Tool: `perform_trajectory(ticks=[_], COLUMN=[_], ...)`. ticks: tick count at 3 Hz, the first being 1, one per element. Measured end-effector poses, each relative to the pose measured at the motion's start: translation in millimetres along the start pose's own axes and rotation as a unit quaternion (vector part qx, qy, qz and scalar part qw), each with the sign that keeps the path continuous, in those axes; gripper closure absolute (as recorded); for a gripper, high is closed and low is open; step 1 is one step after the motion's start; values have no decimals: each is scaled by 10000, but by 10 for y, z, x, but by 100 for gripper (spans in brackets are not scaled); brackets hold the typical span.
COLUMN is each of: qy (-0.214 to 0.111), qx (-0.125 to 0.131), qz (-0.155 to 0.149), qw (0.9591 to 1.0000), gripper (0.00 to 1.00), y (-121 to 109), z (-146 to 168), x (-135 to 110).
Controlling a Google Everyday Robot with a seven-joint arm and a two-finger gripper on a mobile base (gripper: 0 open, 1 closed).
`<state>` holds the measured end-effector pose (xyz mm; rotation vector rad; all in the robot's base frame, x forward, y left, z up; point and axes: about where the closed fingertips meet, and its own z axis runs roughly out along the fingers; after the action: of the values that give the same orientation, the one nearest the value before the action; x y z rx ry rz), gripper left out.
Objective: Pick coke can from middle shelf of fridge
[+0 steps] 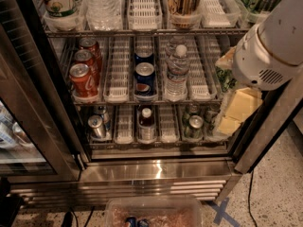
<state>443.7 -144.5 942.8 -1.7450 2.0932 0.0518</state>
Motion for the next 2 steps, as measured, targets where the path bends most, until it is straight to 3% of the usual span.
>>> perform_trajectory(ticks=[1, 2], qy=[-371, -1086], qx=[-9, -110], qz=[-47, 50], qw=[9993, 9940], gripper=[0, 0], y=[154, 402], z=[198, 542], x=[-264, -760])
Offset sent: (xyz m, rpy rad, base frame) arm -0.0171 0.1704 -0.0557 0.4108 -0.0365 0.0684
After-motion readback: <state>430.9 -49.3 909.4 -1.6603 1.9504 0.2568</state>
